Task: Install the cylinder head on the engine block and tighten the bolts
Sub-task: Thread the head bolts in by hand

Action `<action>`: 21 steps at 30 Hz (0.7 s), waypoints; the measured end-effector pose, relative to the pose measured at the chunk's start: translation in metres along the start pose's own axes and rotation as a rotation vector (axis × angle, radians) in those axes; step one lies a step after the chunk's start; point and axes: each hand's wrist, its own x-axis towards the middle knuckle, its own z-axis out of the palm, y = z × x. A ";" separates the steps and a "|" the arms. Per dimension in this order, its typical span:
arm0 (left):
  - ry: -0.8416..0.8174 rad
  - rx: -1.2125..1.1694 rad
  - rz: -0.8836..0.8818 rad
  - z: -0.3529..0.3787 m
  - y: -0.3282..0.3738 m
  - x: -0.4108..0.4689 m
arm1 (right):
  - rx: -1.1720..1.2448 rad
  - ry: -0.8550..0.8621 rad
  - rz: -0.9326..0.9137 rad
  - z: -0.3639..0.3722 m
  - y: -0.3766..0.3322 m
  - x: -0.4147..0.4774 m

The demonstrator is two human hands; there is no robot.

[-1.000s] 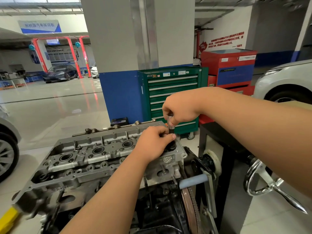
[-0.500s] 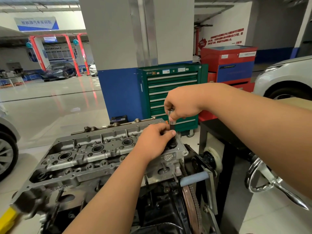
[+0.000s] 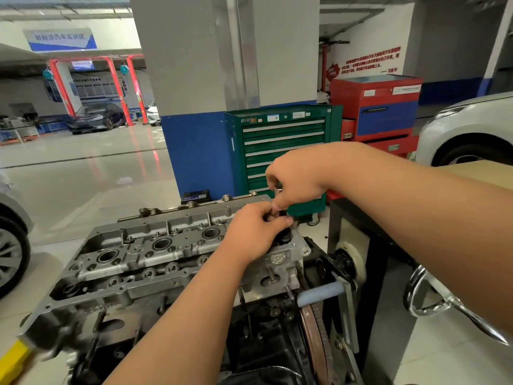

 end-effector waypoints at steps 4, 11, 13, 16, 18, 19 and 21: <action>-0.007 0.027 0.014 -0.001 -0.001 -0.001 | 0.033 -0.024 -0.042 -0.004 0.006 0.003; 0.022 -0.003 -0.006 0.000 0.000 -0.001 | -0.188 0.225 0.018 0.016 0.008 0.006; 0.026 -0.005 -0.004 0.000 -0.001 0.000 | -0.201 0.294 -0.008 0.024 0.009 0.007; 0.026 0.022 0.006 -0.001 -0.002 0.000 | -0.242 0.377 -0.137 0.025 0.010 0.003; 0.018 0.052 0.025 0.000 0.000 -0.001 | -0.297 0.389 -0.101 0.023 0.005 0.002; 0.014 0.066 0.033 0.001 0.001 -0.001 | -0.325 0.370 -0.037 0.024 0.000 0.003; 0.021 0.100 0.038 0.003 0.003 -0.002 | -0.355 0.270 0.122 0.024 -0.017 0.011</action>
